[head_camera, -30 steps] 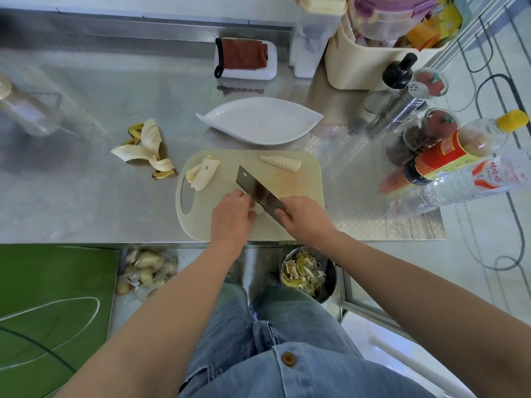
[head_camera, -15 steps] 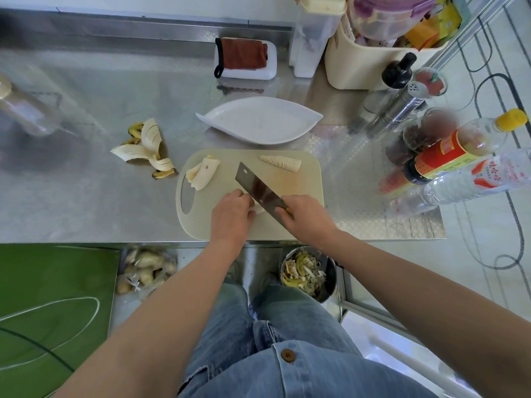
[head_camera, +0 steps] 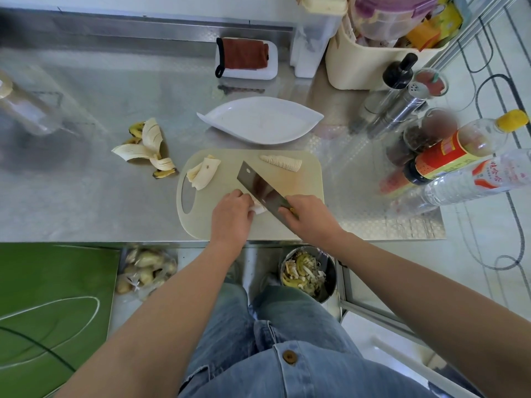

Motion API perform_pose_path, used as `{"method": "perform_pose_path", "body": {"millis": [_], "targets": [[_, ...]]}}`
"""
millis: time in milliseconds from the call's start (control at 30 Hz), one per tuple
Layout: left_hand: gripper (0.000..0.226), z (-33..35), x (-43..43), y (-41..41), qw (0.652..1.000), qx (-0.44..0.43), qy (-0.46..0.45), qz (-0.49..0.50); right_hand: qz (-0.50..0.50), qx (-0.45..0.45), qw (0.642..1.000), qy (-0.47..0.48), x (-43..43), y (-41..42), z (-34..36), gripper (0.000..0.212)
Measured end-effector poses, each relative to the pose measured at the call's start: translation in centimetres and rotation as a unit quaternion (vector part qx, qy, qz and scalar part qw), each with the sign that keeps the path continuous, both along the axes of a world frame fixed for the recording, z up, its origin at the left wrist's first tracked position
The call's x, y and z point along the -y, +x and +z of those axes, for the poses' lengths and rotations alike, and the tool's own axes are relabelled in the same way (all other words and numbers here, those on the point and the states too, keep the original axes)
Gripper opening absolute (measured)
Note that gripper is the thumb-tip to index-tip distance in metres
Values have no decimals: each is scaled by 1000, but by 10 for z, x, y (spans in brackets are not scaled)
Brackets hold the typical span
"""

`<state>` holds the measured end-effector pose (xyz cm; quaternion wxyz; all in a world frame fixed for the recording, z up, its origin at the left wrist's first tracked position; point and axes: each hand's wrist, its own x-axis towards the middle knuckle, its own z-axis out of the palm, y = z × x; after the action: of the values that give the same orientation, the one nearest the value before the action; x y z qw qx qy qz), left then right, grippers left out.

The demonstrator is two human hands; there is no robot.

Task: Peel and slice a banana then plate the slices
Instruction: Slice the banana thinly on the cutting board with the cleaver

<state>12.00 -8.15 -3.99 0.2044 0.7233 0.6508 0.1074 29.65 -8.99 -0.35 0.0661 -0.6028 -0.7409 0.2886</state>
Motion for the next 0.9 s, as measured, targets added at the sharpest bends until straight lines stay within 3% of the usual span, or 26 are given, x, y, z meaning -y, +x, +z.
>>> {"method": "perform_pose_path", "body": {"millis": [533,900], "targets": [[11,1,0,2,1000,9,-2,6,4,37,998,-45,3,-6,-10,21],[11,2,1,1,1000,19,-3,15,1,12,1000,3,-3,-3,-5,23]]}}
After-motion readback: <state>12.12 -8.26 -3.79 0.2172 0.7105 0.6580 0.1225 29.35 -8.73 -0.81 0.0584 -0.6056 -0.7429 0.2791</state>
